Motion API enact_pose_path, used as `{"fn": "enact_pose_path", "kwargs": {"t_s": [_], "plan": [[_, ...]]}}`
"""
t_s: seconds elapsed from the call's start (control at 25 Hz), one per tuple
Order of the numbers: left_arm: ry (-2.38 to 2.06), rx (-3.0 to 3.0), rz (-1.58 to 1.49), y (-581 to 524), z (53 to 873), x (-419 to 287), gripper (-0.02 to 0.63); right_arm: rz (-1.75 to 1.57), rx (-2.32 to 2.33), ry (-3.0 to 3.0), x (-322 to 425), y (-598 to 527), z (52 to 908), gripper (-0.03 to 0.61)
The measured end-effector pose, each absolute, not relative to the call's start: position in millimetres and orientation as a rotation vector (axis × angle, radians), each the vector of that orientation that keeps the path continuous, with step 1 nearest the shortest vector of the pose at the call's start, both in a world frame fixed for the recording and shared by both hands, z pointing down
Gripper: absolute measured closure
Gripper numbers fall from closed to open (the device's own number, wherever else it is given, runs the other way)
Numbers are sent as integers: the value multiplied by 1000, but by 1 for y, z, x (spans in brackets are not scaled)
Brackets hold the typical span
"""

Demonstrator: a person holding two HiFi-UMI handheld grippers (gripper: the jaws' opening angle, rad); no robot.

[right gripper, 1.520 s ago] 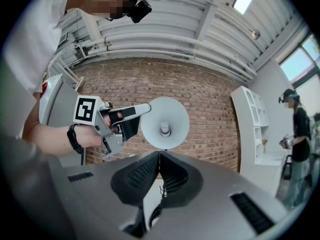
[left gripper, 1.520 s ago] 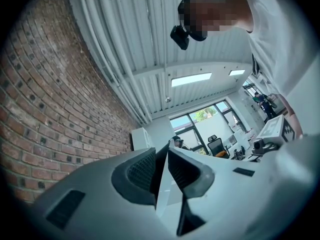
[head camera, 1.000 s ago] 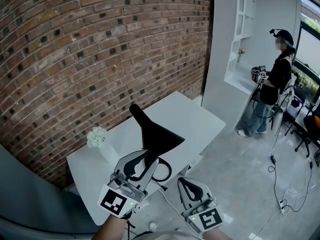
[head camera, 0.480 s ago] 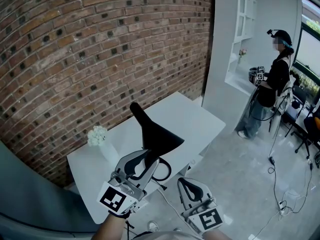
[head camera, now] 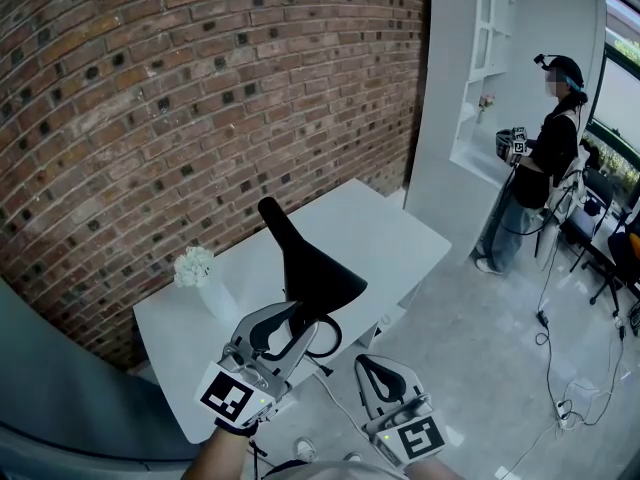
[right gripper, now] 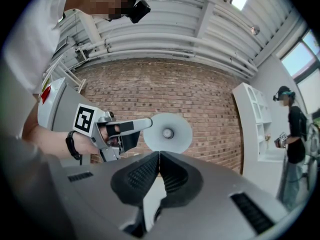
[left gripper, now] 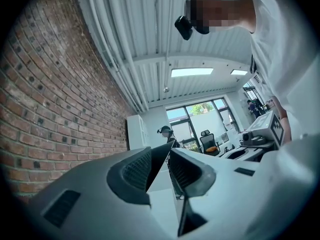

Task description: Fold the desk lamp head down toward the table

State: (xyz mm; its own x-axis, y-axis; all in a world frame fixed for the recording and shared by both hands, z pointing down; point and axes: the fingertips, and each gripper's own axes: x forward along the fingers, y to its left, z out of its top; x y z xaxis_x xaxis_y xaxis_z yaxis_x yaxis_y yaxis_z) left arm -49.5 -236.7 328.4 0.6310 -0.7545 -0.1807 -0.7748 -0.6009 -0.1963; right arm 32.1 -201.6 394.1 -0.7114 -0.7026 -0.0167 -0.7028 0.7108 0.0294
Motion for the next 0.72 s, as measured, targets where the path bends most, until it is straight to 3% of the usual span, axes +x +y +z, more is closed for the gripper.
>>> {"fn": "enact_pose_path", "kwargs": {"t_s": [0.72], "plan": [[1245,-2668,-17,-235,368,-44,485,24,-1184,2918,33,-198,404,560]]}}
